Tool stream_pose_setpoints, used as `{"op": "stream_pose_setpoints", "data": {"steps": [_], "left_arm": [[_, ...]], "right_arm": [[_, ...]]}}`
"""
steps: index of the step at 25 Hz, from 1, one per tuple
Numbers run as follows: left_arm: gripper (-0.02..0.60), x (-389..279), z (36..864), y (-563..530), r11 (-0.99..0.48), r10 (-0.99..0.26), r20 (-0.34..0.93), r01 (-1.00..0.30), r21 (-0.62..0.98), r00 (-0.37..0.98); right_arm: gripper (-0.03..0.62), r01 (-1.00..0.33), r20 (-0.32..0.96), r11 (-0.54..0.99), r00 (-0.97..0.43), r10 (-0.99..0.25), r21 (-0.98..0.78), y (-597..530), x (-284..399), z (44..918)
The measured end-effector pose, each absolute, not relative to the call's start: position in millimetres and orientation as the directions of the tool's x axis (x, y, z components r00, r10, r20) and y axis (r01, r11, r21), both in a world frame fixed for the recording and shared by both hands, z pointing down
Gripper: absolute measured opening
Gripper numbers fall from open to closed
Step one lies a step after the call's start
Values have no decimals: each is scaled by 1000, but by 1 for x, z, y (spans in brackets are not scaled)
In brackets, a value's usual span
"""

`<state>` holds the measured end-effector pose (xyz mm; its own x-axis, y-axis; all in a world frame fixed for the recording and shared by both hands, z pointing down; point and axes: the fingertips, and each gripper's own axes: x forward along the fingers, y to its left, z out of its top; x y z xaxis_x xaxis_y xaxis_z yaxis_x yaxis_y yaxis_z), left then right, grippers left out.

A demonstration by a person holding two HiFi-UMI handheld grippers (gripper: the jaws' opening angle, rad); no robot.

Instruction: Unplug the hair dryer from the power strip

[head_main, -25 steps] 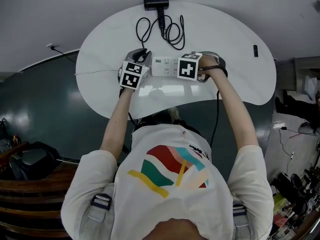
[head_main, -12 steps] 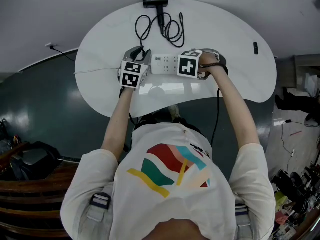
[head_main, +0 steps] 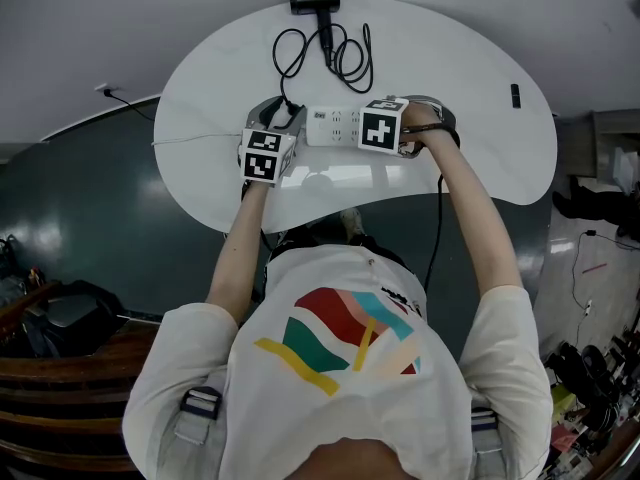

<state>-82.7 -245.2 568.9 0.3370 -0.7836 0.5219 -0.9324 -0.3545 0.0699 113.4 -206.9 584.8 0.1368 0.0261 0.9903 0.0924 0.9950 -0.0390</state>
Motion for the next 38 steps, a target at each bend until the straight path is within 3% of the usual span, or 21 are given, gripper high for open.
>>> {"op": "stream_pose_setpoints", "data": {"steps": [10,13,17,25,26,28,33,35,38], "left_arm": [[169,-105,544,-230,-277,-840,464,-958,79,281],[119,-108,520,-225,-258,-876,406,-964,59,259],[0,-108,486,-221,-245,-914,333,-970,0,231],[0,-104,417,-218,-222,-953,208,-975,5,219],[0,-104,411,-217,-221,-955,200,-975,5,217],[0,-103,400,-217,-220,-958,189,-976,3,216],[0,-102,381,-214,-206,-964,172,-978,7,204],[0,-101,374,-213,-198,-967,159,-980,11,197],[0,-95,361,-210,-200,-971,129,-980,5,199]], "right_arm": [[206,85,991,996,132,15,-26,-209,113,586],[206,84,991,996,130,10,-21,-208,114,585],[201,90,992,996,126,-1,-11,-208,113,587],[181,84,994,996,108,7,-16,-207,114,587],[165,62,996,998,87,-3,-3,-208,113,586],[16,15,998,998,14,-57,57,-217,105,578],[14,-102,944,980,-266,-193,172,-242,66,516],[14,-204,843,944,-429,-325,260,-254,46,470],[14,-401,590,846,-607,-533,352,-251,35,397]]}}
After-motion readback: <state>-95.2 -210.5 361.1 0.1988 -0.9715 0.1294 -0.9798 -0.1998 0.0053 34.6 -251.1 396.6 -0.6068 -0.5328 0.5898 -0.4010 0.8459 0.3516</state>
